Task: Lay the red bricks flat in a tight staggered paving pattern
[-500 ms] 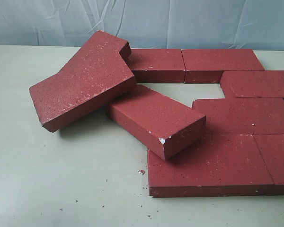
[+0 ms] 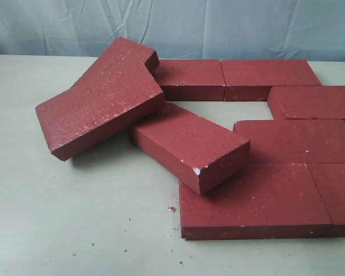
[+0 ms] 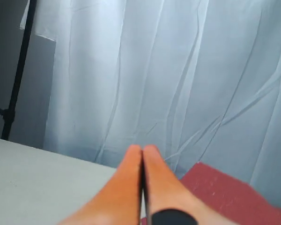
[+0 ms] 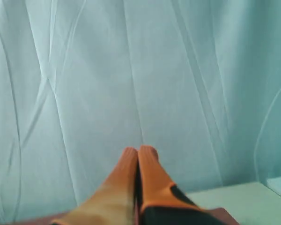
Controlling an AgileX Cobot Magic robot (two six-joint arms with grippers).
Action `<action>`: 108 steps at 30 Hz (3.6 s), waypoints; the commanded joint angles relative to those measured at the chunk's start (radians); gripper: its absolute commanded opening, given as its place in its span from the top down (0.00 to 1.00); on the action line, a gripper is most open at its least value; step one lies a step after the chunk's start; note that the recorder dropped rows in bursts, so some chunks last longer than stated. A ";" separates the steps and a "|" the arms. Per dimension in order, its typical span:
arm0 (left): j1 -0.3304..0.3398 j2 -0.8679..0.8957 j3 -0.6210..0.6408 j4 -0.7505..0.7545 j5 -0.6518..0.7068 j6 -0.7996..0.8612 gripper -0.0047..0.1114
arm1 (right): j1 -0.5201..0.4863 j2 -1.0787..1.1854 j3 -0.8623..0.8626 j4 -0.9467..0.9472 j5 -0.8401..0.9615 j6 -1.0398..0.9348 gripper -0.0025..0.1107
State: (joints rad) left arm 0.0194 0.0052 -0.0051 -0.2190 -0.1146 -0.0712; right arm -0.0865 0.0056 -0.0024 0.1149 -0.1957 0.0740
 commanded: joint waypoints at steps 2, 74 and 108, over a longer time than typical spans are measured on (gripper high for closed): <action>-0.001 -0.005 0.005 -0.049 -0.179 -0.022 0.96 | 0.001 -0.006 0.002 0.025 -0.251 0.195 0.98; -0.436 1.408 -0.904 -0.031 0.679 0.635 0.96 | 0.508 1.576 -0.941 0.207 1.028 -0.753 0.98; -0.499 1.715 -1.024 -0.301 0.618 0.920 0.96 | 0.506 1.774 -1.098 -0.001 0.812 -0.753 0.98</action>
State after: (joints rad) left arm -0.4709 1.6941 -1.0214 -0.5178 0.5652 0.8471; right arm 0.4231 1.7615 -1.0826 0.1282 0.6703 -0.6723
